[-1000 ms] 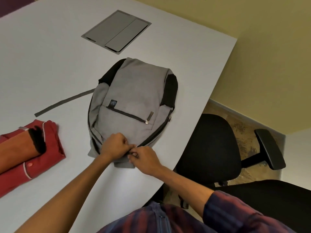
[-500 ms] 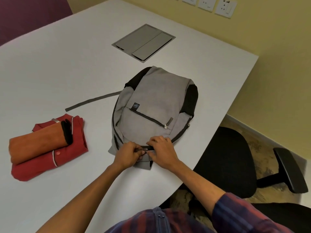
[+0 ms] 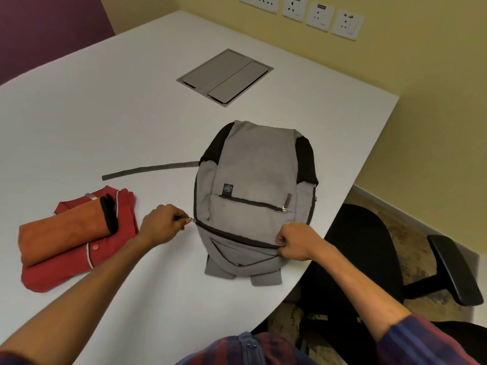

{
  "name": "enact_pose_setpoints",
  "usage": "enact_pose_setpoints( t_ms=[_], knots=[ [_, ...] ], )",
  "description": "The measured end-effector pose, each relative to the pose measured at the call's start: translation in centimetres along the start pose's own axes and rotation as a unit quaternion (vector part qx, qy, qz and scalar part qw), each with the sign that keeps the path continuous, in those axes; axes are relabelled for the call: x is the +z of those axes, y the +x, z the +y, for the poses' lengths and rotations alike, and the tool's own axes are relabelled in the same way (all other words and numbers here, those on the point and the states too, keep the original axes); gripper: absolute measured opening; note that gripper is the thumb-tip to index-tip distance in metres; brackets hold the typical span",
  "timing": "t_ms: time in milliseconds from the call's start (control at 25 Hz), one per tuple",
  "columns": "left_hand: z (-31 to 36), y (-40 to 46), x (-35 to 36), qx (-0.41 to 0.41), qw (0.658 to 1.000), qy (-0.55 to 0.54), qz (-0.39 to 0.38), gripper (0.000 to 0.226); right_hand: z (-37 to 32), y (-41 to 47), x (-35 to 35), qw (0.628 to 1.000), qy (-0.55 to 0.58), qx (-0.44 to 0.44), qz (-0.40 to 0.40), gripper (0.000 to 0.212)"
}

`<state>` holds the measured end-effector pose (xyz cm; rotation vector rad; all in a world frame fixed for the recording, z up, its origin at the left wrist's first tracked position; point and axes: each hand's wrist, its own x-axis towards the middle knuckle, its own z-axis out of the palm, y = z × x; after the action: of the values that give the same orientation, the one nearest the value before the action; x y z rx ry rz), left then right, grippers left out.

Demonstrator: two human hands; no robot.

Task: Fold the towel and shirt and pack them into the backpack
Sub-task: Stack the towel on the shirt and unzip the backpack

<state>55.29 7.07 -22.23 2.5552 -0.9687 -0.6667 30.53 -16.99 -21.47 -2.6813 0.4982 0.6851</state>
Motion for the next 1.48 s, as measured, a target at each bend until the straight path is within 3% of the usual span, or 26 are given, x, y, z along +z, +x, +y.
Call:
enact_pose_setpoints(
  t_ms=[80, 200, 240, 360, 440, 880, 1040, 1160, 1280, 1400, 1480],
  knots=[
    [1.1, -0.4, 0.9, 0.023, 1.000, 0.008, -0.005, 0.018, -0.8, 0.4, -0.9, 0.999, -0.011, 0.022, -0.044, 0.024],
    [2.0, -0.9, 1.8, 0.047, 0.999, 0.004, 0.017, 0.020, -5.3, 2.5, -0.2, 0.997, 0.063, -0.027, 0.031, 0.058],
    [2.1, -1.1, 1.7, 0.051, 0.998, 0.009, 0.022, 0.021, -7.3, 3.4, 0.4, 0.993, 0.086, -0.051, 0.066, 0.057],
    [1.5, -0.9, 1.3, 0.058, 0.998, 0.020, 0.027, 0.022, -11.8, 5.6, 2.2, 0.979, 0.105, -0.093, 0.149, 0.029],
    [0.8, -0.5, 0.8, 0.051, 0.998, 0.030, 0.023, 0.022, -12.5, 6.1, 2.5, 0.972, 0.125, -0.087, 0.176, 0.026],
    [0.2, 8.9, 0.3, -0.062, 0.997, -0.035, 0.031, 0.020, -8.0, 1.2, -0.2, 0.978, 0.061, -0.159, 0.123, 0.044],
    [1.5, 10.8, 0.8, -0.100, 0.993, -0.008, 0.065, 0.024, -7.0, 1.6, 0.0, 0.975, 0.105, -0.137, 0.140, 0.032],
    [3.7, 9.0, 1.9, -0.008, 0.987, 0.039, 0.155, 0.037, -5.9, 2.1, -0.7, 0.974, 0.107, -0.077, 0.184, 0.028],
    [6.2, 5.2, 3.3, 0.118, 0.963, 0.015, 0.240, 0.047, -3.9, 3.1, -3.4, 0.958, 0.105, -0.002, 0.265, 0.025],
    [7.5, 1.9, 5.5, 0.176, 0.960, 0.006, 0.219, 0.048, -3.3, 3.8, -6.2, 0.923, 0.128, 0.015, 0.363, 0.025],
    [7.3, 1.1, 6.8, 0.155, 0.969, -0.001, 0.190, 0.054, -4.1, 4.0, -6.6, 0.912, 0.143, -0.017, 0.383, 0.024]
  ],
)
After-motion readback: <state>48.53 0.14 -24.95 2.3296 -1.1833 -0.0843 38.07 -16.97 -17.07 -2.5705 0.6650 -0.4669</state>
